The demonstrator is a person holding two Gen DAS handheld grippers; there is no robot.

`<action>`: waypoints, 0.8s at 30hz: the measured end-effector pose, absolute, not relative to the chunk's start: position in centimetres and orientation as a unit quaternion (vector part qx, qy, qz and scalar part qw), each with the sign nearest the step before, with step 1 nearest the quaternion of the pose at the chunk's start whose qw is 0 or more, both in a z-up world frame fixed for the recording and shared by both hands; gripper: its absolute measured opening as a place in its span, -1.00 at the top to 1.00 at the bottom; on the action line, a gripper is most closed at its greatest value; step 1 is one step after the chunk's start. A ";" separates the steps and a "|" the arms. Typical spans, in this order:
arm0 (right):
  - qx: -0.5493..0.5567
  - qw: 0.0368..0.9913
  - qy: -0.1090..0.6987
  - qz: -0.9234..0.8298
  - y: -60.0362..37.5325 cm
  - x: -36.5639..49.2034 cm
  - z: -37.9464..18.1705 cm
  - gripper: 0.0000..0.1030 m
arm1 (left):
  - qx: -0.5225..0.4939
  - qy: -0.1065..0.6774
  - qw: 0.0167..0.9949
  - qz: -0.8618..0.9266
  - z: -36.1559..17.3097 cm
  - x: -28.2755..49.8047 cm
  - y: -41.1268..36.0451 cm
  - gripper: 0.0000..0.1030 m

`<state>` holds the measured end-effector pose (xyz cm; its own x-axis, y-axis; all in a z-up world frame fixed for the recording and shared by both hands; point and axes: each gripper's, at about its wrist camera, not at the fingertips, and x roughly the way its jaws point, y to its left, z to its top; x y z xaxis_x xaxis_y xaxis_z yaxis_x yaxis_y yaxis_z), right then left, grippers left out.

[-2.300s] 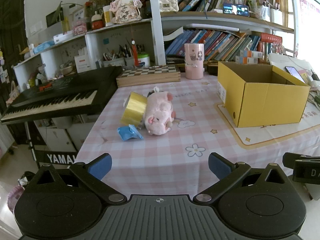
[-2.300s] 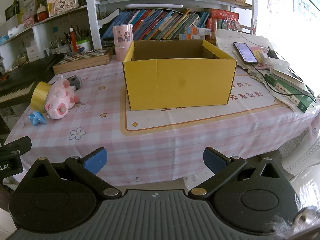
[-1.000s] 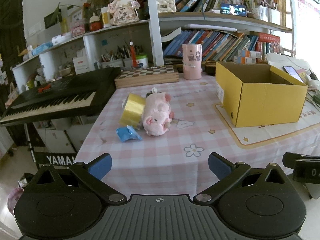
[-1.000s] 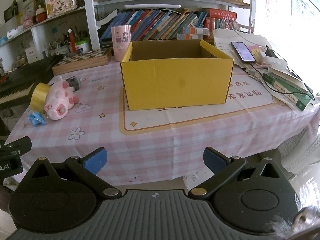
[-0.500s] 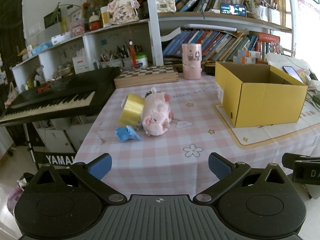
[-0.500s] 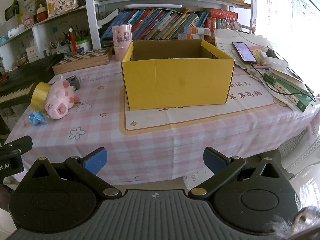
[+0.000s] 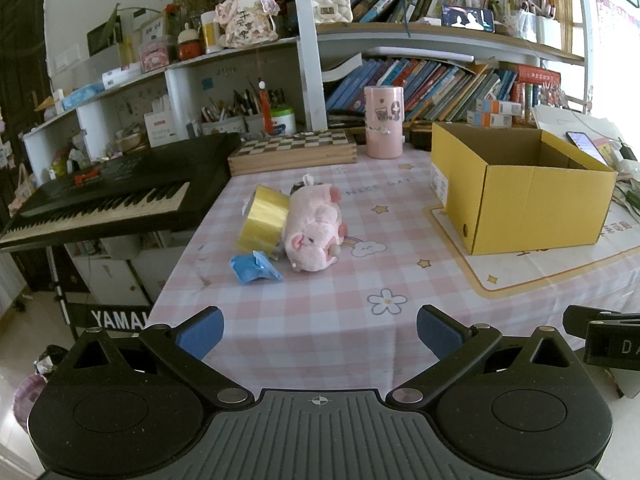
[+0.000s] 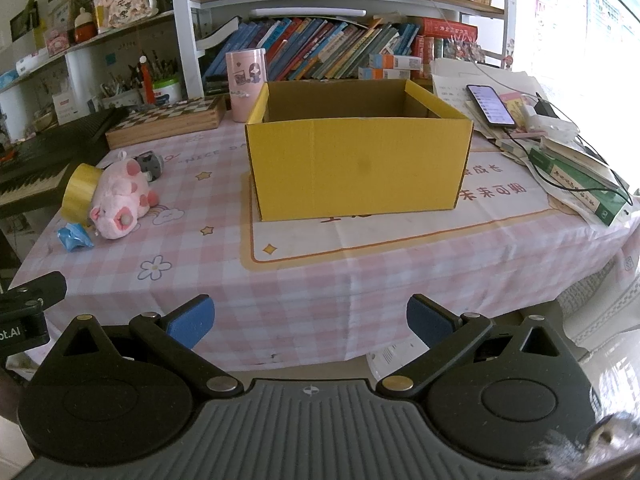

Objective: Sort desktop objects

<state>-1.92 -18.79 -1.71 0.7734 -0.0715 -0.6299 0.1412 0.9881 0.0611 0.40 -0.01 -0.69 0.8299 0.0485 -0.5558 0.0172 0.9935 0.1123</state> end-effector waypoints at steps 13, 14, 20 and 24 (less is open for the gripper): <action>0.048 0.940 0.333 -0.051 -18.3 -1.2 -1.7 -1.00 | 0.057 0.296 0.954 0.006 -0.9 0.6 0.3 -1.00; 0.048 0.940 0.333 -0.050 -18.3 -1.1 -1.7 -1.00 | 0.058 0.296 0.953 0.005 -0.9 0.7 0.3 -1.00; 0.047 0.942 0.330 -0.048 -18.2 -1.0 -1.7 -1.00 | 0.061 0.295 0.953 -0.001 -0.9 1.1 0.4 -1.00; 0.044 0.942 0.329 -0.046 -18.0 -0.9 -1.6 -1.00 | 0.061 0.295 0.953 -0.001 -0.9 1.1 0.4 -1.00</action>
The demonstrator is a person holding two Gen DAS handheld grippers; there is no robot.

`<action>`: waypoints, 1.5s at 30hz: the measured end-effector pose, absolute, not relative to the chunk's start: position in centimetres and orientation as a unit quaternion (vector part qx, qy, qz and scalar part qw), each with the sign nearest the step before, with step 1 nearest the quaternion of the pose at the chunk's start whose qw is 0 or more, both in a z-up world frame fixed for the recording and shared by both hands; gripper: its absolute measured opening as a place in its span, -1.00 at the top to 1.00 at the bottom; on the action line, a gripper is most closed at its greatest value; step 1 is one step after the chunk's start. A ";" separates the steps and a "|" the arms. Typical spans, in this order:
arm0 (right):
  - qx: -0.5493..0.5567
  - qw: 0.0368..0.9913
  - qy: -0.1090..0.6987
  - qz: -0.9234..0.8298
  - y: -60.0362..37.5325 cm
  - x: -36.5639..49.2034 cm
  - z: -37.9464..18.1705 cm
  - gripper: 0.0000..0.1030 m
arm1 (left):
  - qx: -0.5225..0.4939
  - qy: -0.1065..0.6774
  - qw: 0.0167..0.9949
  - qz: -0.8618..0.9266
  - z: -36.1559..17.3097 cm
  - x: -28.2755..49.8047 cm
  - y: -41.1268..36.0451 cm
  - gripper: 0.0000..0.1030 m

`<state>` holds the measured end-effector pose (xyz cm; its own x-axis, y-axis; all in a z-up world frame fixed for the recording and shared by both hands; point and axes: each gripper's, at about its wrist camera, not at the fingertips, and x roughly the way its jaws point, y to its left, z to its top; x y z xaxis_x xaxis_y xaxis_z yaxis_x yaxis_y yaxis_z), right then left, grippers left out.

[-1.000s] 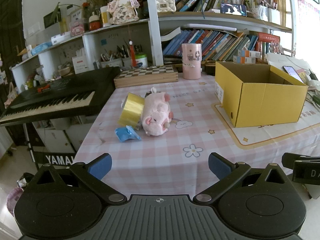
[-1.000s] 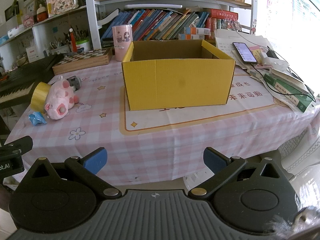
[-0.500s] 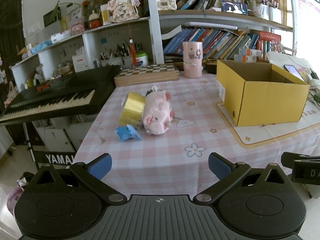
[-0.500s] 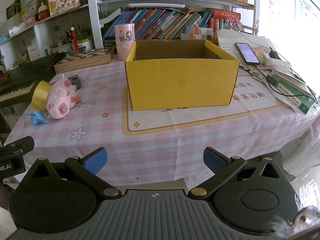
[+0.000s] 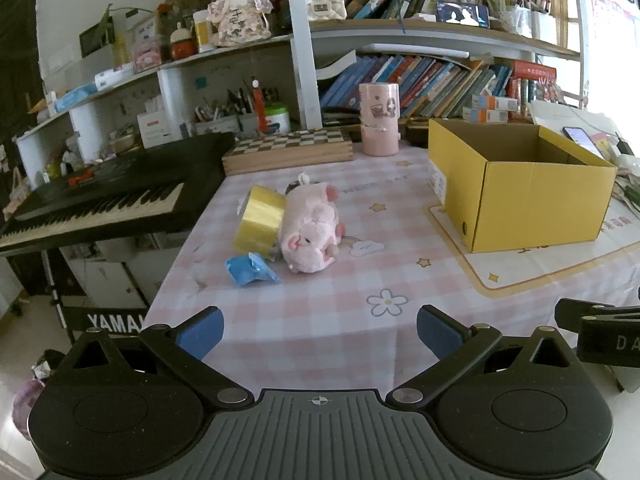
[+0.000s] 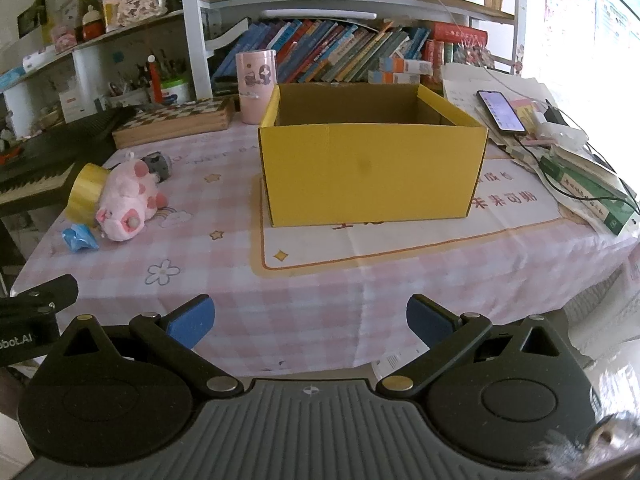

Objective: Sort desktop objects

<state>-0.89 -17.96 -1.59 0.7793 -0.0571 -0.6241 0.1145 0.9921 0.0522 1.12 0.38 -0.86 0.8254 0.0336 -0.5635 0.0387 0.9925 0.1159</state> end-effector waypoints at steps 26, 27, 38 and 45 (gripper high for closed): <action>0.038 0.948 0.315 -0.023 -16.8 -1.1 -1.0 -1.00 | 0.060 0.283 0.957 -0.011 -0.3 1.0 1.0 -1.00; 0.037 0.948 0.315 -0.022 -16.7 -1.1 -1.0 -1.00 | 0.059 0.283 0.957 -0.010 -0.2 1.0 1.1 -1.00; 0.015 0.951 0.310 -0.011 -16.2 -1.3 -0.5 -1.00 | 0.053 0.283 0.957 -0.010 -0.1 0.9 1.1 -1.00; 0.016 0.951 0.308 0.003 -15.7 -0.9 -0.5 -1.00 | 0.044 0.289 0.956 0.001 -0.2 0.9 1.8 -1.00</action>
